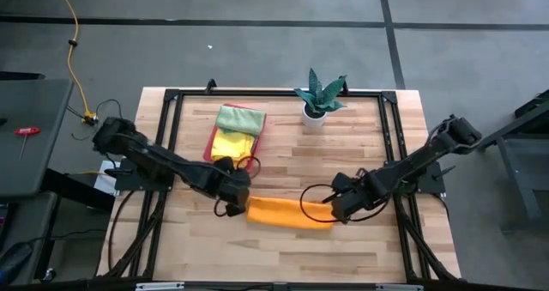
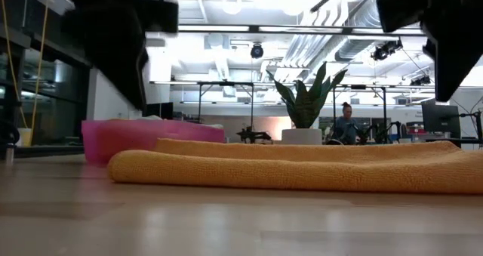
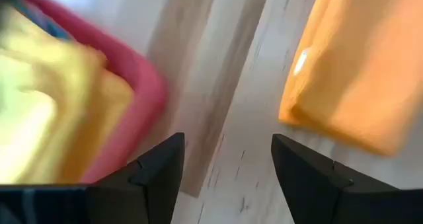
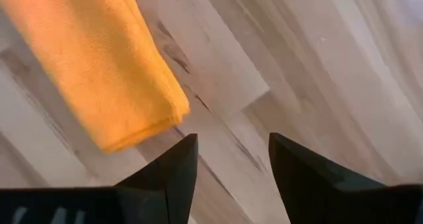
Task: Fold microfiber towels
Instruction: Fold the orange microfiber towel
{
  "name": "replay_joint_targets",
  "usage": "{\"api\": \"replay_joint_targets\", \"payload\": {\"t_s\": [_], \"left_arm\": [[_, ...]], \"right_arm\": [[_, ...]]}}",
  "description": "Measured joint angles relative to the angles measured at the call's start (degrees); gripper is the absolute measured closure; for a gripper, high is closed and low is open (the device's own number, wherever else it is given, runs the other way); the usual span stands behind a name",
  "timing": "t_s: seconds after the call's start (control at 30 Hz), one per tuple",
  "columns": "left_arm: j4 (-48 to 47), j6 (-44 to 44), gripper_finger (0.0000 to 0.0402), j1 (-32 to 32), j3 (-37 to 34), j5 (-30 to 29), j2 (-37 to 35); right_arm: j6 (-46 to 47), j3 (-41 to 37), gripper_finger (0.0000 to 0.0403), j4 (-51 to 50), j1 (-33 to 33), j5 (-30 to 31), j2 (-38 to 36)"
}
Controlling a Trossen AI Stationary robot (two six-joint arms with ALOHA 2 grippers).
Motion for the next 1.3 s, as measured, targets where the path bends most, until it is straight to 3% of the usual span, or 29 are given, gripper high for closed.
{"api": "replay_joint_targets", "payload": {"t_s": [0.13, 0.27, 0.43, 0.53, 0.63, 0.7, 0.9, 1.1, 1.3], "left_arm": [[6.34, 1.51, 0.0184, -2.48, -2.34, -1.72, -6.63], [21.93, 1.9, 0.0185, -6.15, -9.35, -0.35, -12.38], [51.55, -4.79, 0.0185, -9.96, -21.41, 5.05, -16.67], [69.93, -9.0, 0.0185, -11.59, -28.47, 2.41, -16.86], [80.22, -12.05, 0.0186, -12.79, -33.61, -1.04, -16.82], [81.31, -18.29, 0.0186, -12.82, -35.72, -1.93, -16.82], [77.75, -45.0, 0.0186, -10.87, -39.37, -0.93, -17.3], [69.05, -53.45, 0.0186, -10.7, -39.85, -1.02, -17.28], [65.68, -55.74, 0.0186, -10.74, -39.84, -1.91, -17.24]], "right_arm": [[3.88, -3.99, 0.0224, 2.37, 1.69, -1.59, -4.69], [13.89, -14.39, 0.0224, 16.91, 5.47, -4.85, -10.59], [29.56, -25.59, 0.0224, 38.22, 10.58, -2.46, -15.87], [37.46, -28.86, 0.0224, 46.32, 12.24, 1.73, -16.06], [45.09, -29.53, 0.0224, 47.64, 12.8, 3.33, -14.55], [49.59, -29.64, 0.0224, 47.31, 12.7, 3.4, -13.39], [51.44, -29.57, 0.0224, 51.3, 11.47, 4.22, -8.57], [51.16, -29.35, 0.0224, 56.67, 10.74, 7.14, -3.83], [52.79, -29.39, 0.0224, 57.09, 10.07, 7.07, -0.14]]}}
